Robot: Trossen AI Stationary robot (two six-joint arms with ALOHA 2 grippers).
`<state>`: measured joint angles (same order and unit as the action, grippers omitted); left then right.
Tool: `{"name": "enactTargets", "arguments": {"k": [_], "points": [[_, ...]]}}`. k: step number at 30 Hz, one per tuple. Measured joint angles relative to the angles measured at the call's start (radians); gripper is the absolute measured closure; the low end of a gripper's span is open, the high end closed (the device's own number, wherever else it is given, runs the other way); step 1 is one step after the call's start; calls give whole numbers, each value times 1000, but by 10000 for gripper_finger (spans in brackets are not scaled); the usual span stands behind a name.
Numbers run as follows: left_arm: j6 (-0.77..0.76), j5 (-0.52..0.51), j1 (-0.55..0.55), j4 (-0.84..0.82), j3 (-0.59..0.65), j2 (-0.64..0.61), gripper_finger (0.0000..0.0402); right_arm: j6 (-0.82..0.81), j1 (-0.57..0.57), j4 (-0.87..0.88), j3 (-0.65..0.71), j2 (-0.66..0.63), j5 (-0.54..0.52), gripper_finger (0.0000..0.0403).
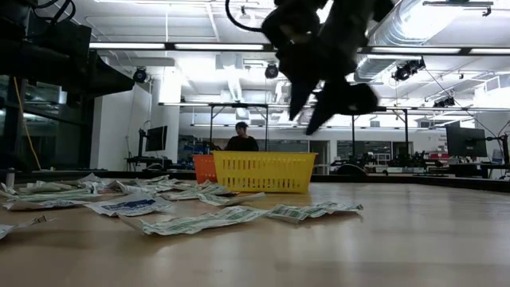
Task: Pick & Place First Aid Supplies
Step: Put the bandage into the bottom orange bin
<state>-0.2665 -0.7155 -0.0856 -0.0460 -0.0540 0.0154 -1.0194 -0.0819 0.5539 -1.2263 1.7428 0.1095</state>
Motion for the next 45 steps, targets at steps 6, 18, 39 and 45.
{"name": "enactTargets", "arguments": {"k": [6,18,39,45], "points": [[0,0,0,0,0,0,328,-98,-102,56,0,11,66,252],[0,-1,0,0,0,0,328,-147,-162,-50,6,122,66,210],[0,0,0,0,0,0,328,-189,-180,-88,-27,291,100,208],[0,0,0,0,0,0,328,-139,-177,-27,-32,314,99,259]]}}
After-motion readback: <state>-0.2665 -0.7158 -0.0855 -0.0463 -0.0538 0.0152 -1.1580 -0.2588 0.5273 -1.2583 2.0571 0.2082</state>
